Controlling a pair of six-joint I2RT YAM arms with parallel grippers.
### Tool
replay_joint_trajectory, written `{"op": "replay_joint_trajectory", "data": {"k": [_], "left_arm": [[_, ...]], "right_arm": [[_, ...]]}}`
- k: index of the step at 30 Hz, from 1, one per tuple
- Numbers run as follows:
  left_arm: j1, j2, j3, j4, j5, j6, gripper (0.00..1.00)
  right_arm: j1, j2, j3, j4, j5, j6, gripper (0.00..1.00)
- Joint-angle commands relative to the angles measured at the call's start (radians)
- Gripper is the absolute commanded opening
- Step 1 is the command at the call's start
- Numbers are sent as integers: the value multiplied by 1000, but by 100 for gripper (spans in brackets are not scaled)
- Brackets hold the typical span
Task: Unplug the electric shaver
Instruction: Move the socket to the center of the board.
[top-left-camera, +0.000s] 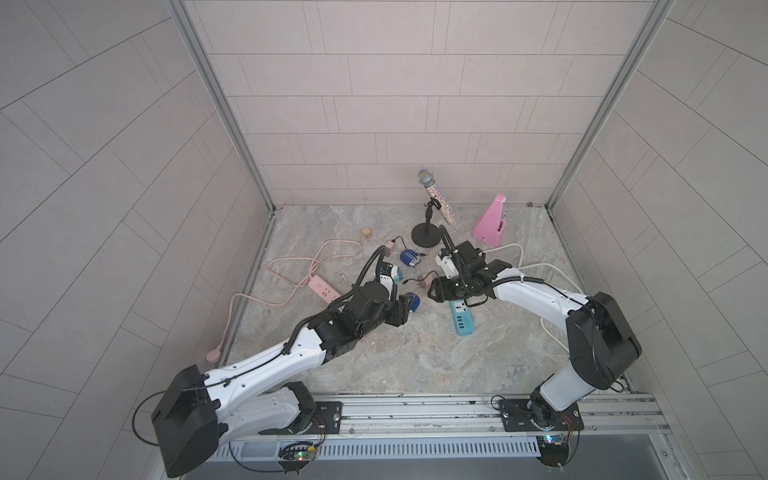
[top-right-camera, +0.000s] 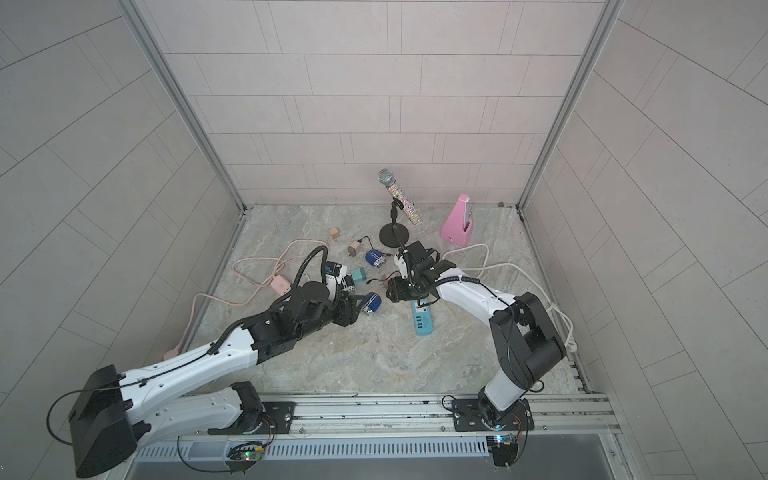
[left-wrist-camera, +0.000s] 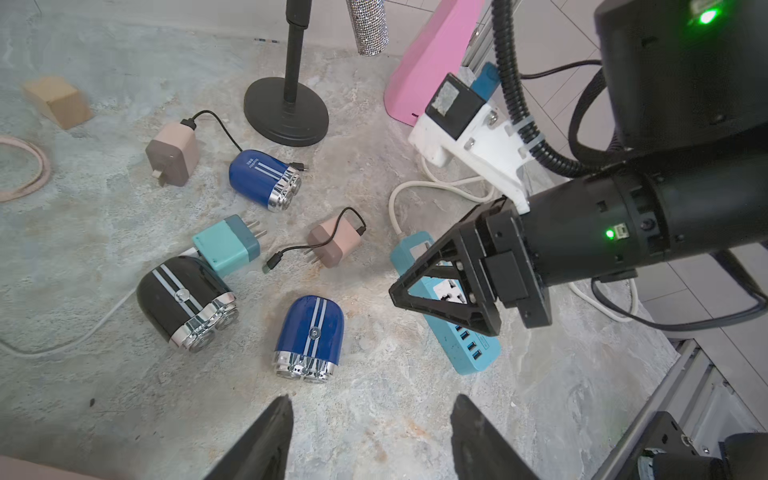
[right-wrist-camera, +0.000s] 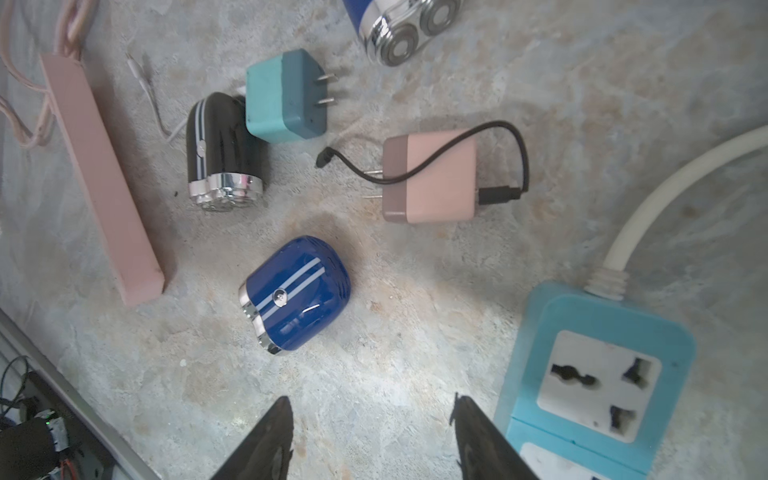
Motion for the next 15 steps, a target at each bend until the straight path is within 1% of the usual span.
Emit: {"op": "replay_joint_trajectory", "data": {"k": [1, 7, 15], "left_arm": [[8, -2, -16, -9, -30, 5, 66], [17, -9, -33, -6, -47, -6, 67], [26, -2, -53, -1, -59, -12, 68]], "right_arm": [[0, 4, -27, -35, 65, -21, 63], [-8, 23, -60, -24, 71, -33, 64], [0, 24, -62, 6, 47, -33, 64]]}}
